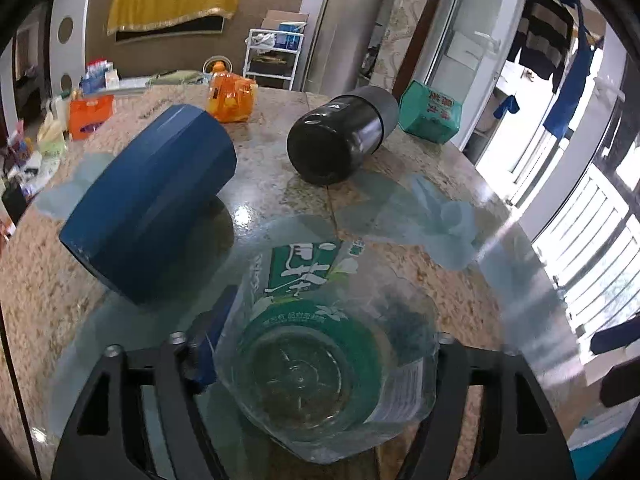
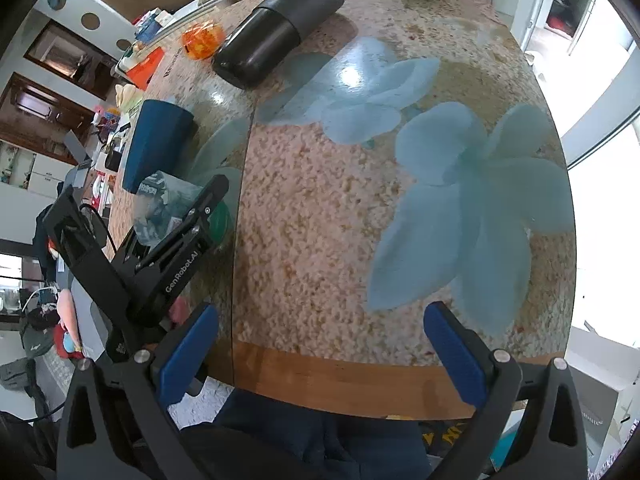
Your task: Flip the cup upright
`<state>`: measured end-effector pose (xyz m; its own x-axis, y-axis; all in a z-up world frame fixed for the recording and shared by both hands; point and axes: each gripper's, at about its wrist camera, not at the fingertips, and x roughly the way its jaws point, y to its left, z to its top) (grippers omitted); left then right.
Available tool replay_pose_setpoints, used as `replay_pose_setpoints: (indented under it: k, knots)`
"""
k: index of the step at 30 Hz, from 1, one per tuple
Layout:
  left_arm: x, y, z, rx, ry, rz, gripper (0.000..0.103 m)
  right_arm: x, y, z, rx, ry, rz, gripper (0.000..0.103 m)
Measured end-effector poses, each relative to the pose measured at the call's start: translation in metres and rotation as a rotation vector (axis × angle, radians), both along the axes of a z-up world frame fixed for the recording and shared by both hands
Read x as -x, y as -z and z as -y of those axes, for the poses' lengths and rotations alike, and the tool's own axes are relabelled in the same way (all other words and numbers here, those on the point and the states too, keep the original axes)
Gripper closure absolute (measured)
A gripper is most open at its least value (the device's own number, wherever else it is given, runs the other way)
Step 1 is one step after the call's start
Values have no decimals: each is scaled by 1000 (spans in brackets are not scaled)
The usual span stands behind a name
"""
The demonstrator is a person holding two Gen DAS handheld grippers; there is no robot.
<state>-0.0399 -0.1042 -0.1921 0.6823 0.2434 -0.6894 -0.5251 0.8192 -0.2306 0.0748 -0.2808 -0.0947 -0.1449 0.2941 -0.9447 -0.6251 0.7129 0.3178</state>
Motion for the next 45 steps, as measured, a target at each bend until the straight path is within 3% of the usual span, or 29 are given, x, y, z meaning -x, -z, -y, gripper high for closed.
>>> replay_pose_setpoints:
  k: [4,6,15,23,31,37,42,45]
  knots:
    - [1,0,0,40,-5,-1,4,0,2,-1,1,-8,-4,0]
    - [2,-4,2,41,4,-1,1,1,1,0,-1,-10,-6,0]
    - [14,-44,0,83,102,-16,0,-3,-5,-4,-57,9,-18,0]
    - [22,-86,-15,99,155,-119,0,-5,-22,-24,-143,32,-24,0]
    - [26,-111,-35,203,242,-184,0,5,-63,-54,-163,17,104,0]
    - [34,-131,-50,190,329,-217,0,18,-76,-63,-125,76,174,0]
    - [41,-136,-65,259,395,-205,0,35,-84,-72,-89,125,242,0]
    - [44,-142,-69,232,418,-204,0,39,-86,-73,-79,138,262,0]
